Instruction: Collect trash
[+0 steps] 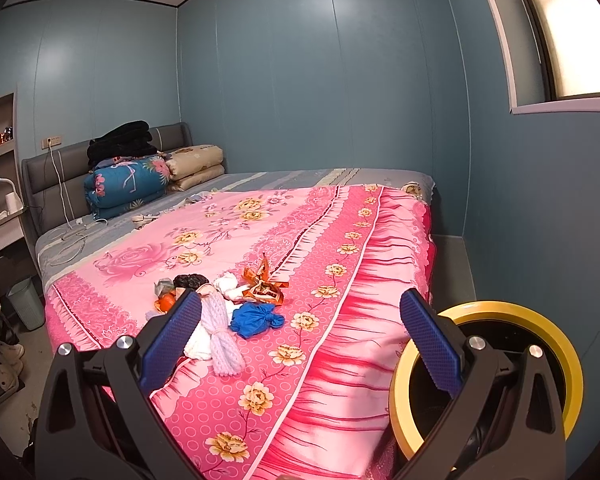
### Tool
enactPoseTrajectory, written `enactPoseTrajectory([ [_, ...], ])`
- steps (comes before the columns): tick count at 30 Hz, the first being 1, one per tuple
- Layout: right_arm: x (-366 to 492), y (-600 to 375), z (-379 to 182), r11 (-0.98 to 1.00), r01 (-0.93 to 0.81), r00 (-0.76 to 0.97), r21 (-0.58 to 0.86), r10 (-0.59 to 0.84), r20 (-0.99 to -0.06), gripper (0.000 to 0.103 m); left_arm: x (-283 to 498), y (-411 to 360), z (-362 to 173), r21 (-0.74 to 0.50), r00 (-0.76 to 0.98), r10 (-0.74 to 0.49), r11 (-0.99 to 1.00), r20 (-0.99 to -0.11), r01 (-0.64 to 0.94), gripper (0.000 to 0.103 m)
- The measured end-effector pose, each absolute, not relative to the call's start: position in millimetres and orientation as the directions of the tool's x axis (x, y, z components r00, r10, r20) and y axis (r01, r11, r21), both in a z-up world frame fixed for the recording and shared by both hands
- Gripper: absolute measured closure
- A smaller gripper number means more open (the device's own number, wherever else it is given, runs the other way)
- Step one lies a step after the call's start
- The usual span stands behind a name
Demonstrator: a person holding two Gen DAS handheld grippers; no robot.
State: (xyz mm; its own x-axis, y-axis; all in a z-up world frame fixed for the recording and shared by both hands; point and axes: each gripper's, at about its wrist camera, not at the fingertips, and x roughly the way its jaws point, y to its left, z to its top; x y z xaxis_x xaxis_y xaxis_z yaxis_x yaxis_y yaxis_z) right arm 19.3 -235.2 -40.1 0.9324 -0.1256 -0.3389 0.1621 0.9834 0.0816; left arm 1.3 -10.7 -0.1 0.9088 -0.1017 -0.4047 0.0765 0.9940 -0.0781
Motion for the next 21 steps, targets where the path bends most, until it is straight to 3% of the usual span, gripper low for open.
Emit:
enactPoseTrajectory([
  [21, 19.1, -235.8, -41.6, 0.983, 0.165, 0.930, 0.082, -0.128, -0.344, 0.007, 0.0, -10.4, -6.7, -0.087, 0.903, -0.107, 0.993, -0.415, 0.078, 0.007],
])
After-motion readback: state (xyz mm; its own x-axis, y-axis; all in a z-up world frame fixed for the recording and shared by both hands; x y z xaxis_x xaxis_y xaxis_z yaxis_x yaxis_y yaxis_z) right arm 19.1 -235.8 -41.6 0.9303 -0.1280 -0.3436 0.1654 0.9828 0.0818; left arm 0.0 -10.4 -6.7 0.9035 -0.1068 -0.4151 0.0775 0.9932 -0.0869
